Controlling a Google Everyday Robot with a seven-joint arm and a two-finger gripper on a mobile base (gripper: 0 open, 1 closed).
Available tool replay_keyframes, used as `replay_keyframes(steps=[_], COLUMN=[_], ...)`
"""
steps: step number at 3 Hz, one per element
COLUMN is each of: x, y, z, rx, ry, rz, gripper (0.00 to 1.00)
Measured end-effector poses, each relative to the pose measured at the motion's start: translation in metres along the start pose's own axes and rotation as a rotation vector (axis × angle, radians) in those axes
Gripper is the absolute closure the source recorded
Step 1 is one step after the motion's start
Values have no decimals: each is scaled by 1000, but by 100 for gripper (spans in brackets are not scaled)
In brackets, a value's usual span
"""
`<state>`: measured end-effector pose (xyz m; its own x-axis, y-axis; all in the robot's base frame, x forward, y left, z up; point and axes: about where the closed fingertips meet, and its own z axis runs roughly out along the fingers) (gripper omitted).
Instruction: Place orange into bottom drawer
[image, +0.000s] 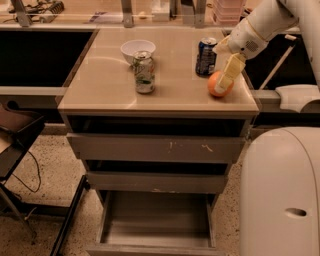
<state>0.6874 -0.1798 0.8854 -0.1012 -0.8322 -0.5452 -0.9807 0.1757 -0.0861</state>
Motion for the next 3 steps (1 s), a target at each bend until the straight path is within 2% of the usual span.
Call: replay_keyframes(steps=[1,2,3], x=[0,27,48], y=[0,-6,-5], z=[2,9,21], rx=[-1,-1,-32], ry=[1,-15,-40], rz=[2,75,122], gripper=[0,0,0])
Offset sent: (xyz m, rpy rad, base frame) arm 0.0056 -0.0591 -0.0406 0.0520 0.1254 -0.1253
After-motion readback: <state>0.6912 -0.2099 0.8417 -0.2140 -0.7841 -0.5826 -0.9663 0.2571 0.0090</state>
